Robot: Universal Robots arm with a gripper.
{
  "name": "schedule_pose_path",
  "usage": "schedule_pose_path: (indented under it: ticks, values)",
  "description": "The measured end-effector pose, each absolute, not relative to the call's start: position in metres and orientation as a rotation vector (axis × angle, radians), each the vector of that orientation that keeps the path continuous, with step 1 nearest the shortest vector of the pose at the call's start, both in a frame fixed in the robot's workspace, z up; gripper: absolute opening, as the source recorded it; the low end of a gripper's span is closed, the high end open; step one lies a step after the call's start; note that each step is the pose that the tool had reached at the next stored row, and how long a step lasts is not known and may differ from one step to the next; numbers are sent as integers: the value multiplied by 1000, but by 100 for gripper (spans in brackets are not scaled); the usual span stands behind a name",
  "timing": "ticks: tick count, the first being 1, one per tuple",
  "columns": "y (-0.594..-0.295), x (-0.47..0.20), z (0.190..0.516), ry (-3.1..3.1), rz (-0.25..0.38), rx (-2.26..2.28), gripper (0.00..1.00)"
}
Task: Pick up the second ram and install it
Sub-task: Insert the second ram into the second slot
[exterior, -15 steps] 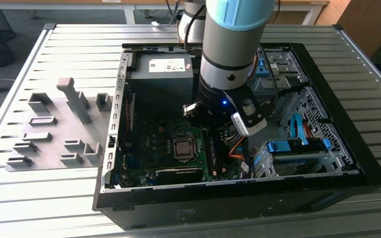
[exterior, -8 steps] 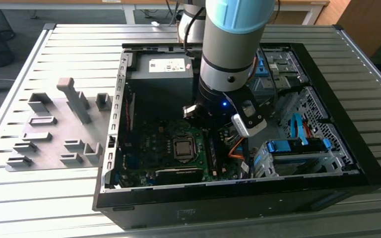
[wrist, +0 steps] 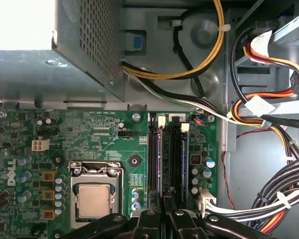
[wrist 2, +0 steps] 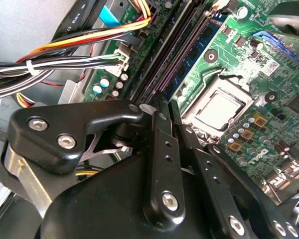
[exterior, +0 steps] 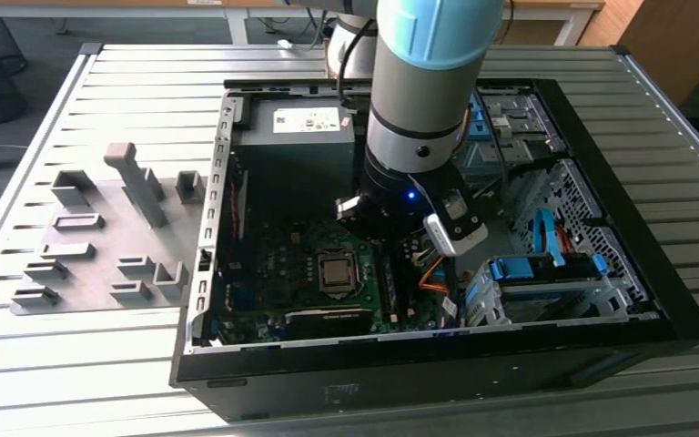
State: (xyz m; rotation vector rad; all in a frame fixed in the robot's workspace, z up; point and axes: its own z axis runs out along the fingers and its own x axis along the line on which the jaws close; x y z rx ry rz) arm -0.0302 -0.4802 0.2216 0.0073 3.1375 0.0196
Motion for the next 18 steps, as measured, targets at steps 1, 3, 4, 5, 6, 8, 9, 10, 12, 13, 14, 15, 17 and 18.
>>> schedule_pose_path:
  ticks: [1,3,4,5,6,8,9,10,12,13,14,15,17,18]
  values:
    - [-480,-30,221,3137,20,9,14]
    - [-480,-30,220,3137,20,12,14]
    - [-480,-30,220,3137,19,12,14]
    - [-480,-30,219,3137,19,13,14]
    - [-480,-30,219,3137,19,13,14]
    - [-480,-30,219,3137,19,14,14]
    - [-480,-30,218,3137,20,15,14]
    - [-480,-30,218,3137,20,16,14]
    - [-481,-30,218,3137,20,19,14]
    - [-481,-30,218,3137,20,20,14]
    - [-481,-30,218,3137,20,20,14]
    - [-481,-30,218,3137,20,20,14]
    - [-481,-30,218,3137,19,20,14]
    - [-481,-30,218,3137,19,21,14]
